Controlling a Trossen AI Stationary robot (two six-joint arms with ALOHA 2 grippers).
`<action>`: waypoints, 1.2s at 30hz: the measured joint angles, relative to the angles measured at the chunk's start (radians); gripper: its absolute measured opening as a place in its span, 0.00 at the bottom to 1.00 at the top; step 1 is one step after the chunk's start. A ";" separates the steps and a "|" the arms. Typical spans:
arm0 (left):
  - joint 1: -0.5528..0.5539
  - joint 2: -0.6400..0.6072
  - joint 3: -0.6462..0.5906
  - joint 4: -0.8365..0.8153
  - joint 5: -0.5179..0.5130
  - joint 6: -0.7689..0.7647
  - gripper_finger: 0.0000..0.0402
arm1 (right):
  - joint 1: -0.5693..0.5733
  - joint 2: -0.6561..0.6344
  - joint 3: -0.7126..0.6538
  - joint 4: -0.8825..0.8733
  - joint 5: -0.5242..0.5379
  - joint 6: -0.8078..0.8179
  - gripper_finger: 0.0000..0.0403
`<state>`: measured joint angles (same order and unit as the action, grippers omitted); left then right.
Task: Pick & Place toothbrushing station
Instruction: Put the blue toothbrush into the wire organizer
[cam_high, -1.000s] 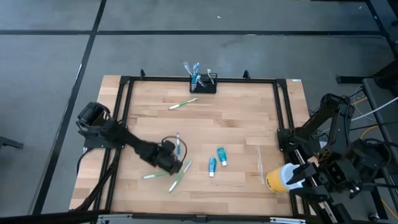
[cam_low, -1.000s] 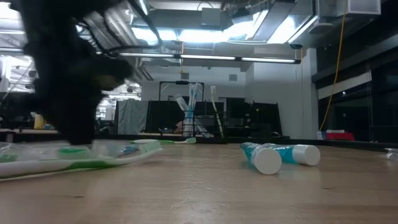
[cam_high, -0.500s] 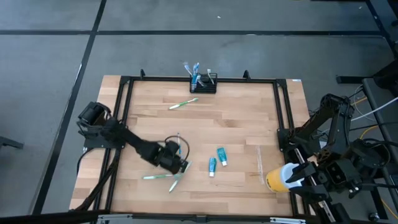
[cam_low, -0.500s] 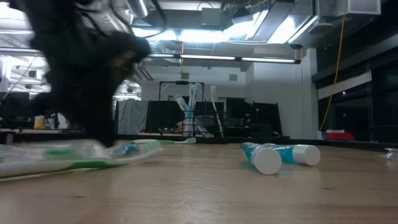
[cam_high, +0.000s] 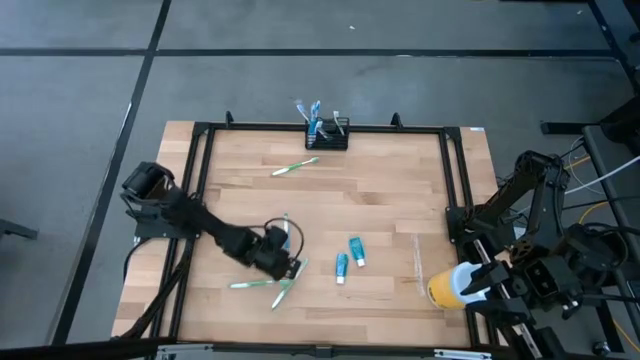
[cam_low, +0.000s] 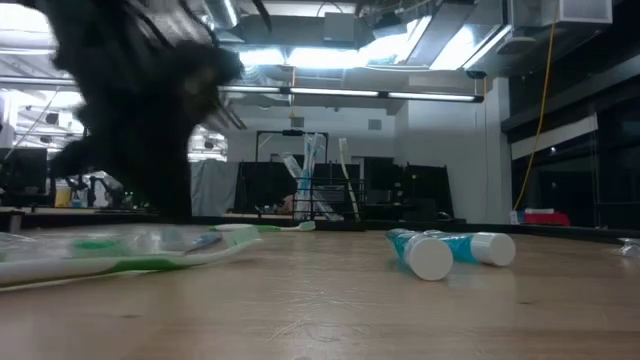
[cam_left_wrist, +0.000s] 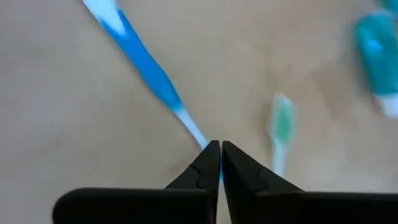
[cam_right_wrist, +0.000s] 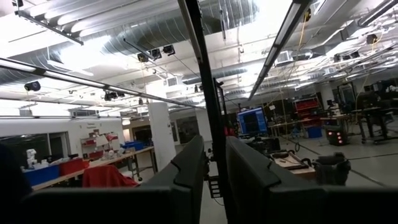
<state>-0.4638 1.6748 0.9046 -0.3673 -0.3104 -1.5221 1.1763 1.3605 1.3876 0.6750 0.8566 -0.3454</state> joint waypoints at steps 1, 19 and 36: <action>-0.021 -0.005 0.002 0.001 -0.016 -0.027 0.05 | 0.000 0.000 0.000 0.001 0.000 -0.003 0.17; -0.019 0.051 0.000 0.031 0.035 -0.093 0.22 | 0.000 0.003 0.000 0.002 -0.003 -0.007 0.17; 0.097 0.110 0.008 0.172 0.013 0.000 0.17 | 0.000 0.003 0.000 0.021 0.026 -0.007 0.17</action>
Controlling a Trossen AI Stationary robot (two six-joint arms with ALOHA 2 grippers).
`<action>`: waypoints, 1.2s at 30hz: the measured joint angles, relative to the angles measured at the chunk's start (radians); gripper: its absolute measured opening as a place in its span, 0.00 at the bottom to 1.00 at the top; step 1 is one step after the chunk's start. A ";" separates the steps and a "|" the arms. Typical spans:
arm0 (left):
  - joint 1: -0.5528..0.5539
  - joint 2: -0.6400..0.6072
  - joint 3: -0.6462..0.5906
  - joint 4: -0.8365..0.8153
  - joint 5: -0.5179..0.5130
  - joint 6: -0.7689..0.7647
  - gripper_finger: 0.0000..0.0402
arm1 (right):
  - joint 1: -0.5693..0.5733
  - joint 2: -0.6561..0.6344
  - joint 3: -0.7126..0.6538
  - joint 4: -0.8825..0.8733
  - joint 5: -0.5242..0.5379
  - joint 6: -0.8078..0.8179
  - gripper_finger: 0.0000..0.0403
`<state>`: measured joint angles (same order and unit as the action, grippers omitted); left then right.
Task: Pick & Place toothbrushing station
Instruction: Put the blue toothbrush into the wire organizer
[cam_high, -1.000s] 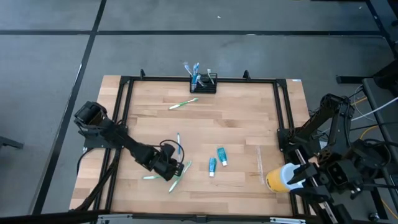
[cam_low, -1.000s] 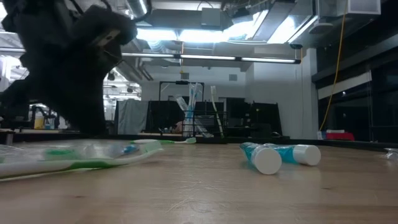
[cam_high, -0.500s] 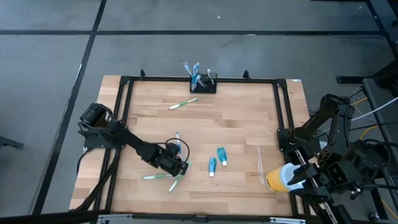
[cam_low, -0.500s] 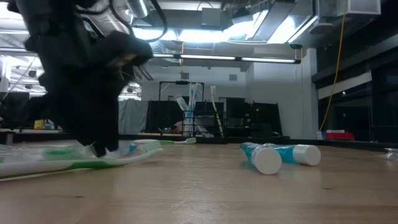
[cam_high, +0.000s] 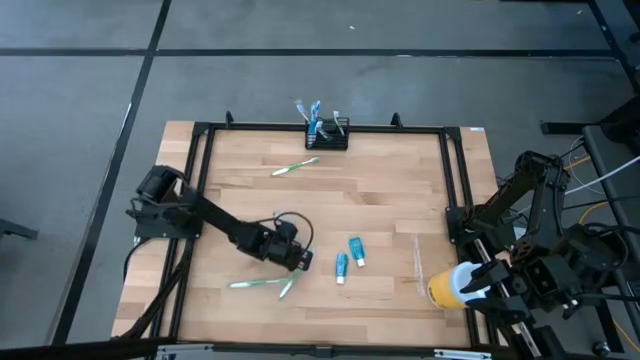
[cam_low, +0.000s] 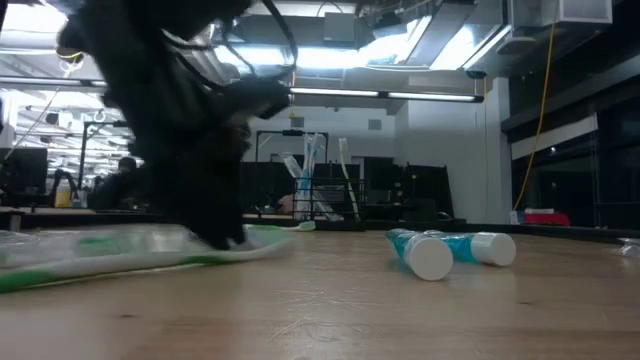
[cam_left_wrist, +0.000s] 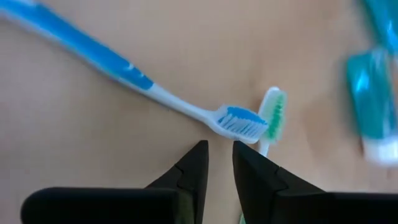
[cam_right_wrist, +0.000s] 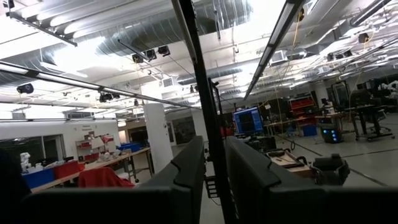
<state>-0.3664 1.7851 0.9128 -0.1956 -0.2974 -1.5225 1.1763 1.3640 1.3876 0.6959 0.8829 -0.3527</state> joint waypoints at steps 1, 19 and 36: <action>0.013 0.000 0.000 0.005 -0.006 0.011 0.17 | 0.000 0.000 0.000 0.000 0.000 0.000 0.17; 0.364 0.000 -0.001 0.260 -0.011 0.255 0.15 | -0.007 0.000 0.000 0.011 0.026 -0.003 0.17; 0.303 -0.069 0.007 0.104 0.263 1.354 0.23 | -0.006 0.000 0.000 0.015 0.063 0.001 0.17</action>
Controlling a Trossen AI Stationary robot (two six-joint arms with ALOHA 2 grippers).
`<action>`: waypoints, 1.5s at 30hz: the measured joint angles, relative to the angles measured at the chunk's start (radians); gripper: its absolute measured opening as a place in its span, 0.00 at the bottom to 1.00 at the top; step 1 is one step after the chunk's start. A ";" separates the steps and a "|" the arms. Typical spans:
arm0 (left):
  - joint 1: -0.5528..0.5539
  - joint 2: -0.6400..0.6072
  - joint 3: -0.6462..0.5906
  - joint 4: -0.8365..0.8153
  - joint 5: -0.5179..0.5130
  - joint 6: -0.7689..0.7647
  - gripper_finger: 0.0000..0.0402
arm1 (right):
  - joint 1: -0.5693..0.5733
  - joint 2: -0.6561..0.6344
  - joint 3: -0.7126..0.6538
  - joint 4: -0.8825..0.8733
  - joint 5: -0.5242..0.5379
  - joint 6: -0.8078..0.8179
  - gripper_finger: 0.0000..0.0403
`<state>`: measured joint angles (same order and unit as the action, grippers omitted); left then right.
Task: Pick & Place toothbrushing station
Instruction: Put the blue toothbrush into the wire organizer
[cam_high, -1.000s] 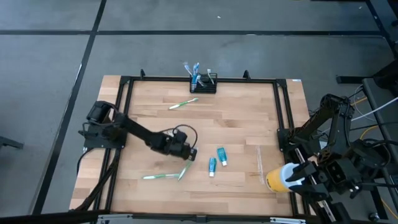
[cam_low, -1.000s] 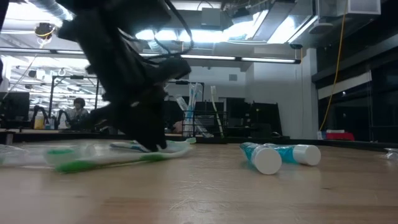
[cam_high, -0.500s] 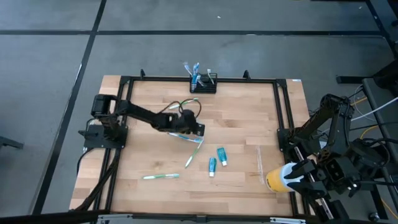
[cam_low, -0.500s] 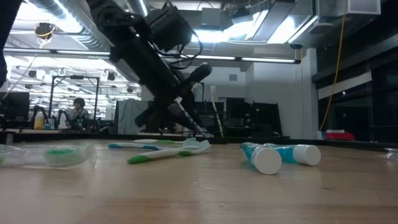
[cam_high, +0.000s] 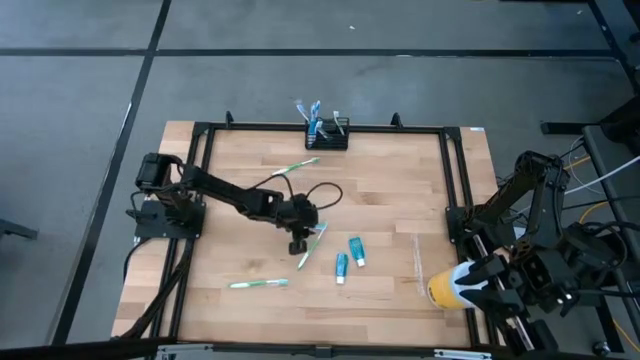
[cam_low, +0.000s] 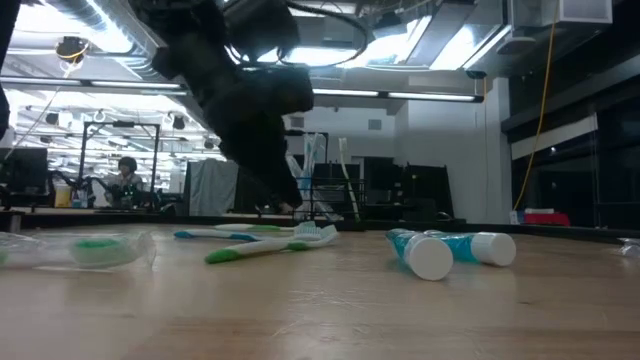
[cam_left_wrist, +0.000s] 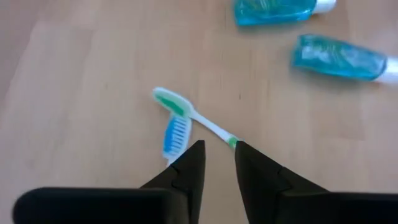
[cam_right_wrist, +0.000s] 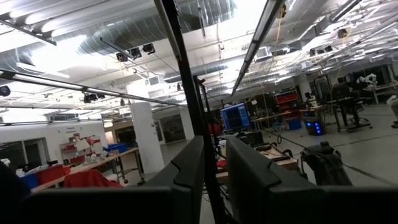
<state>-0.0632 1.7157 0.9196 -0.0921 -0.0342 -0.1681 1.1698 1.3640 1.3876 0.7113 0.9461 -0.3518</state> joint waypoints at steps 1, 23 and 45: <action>-0.001 0.000 0.003 -0.003 -0.016 0.028 0.25 | 0.000 0.000 0.000 0.001 0.009 0.001 0.17; 0.086 0.014 0.008 -0.051 0.091 0.173 0.37 | 0.000 0.000 0.000 0.037 0.094 -0.027 0.17; 0.100 0.200 0.147 -0.095 0.158 0.184 0.19 | 0.000 0.000 0.000 0.044 0.120 -0.023 0.17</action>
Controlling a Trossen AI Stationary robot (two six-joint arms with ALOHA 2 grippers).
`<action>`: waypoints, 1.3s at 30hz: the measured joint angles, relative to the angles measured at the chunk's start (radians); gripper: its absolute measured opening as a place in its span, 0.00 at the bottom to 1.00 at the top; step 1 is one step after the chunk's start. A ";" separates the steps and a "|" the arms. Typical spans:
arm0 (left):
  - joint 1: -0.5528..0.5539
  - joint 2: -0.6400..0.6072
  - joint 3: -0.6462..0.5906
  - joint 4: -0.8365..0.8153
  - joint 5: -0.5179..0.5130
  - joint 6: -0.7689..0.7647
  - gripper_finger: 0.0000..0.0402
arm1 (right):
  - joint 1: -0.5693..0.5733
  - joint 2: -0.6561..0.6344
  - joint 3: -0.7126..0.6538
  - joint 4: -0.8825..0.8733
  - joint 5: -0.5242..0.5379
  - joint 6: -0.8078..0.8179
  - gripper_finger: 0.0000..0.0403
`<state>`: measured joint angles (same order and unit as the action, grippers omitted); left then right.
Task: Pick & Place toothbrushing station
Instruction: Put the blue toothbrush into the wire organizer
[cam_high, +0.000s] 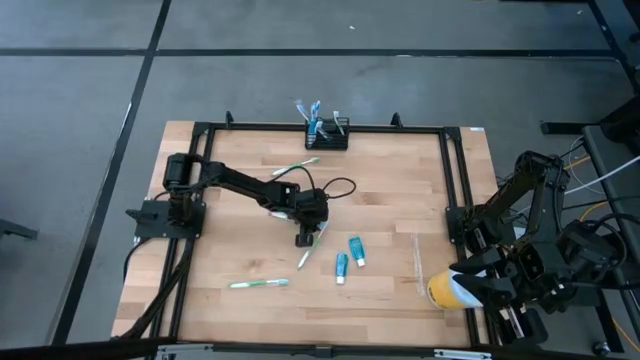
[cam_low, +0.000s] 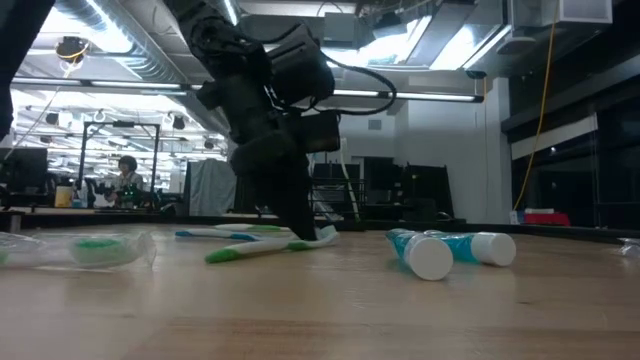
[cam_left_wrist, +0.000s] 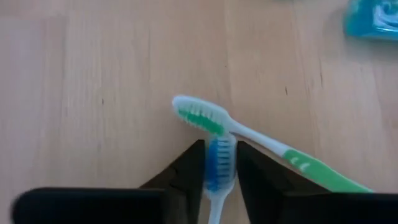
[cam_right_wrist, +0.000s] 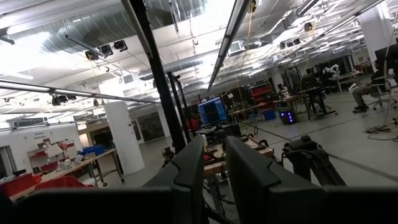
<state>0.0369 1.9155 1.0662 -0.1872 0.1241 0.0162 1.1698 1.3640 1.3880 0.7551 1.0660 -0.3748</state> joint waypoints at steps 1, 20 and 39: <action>0.001 0.000 0.000 0.000 0.000 -0.003 0.15 | 0.000 0.000 0.000 0.000 0.000 0.000 0.17; 0.123 -0.190 -0.007 0.152 -0.199 -0.108 0.04 | 0.000 0.000 0.000 -0.001 0.001 -0.021 0.17; 0.531 -0.286 -0.013 1.028 -0.274 -0.125 0.04 | 0.025 0.000 0.000 0.005 0.095 -0.050 0.17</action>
<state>0.5684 1.6295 1.0534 0.8405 -0.1502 -0.1086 1.1944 1.3637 1.3880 0.7597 1.1614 -0.4244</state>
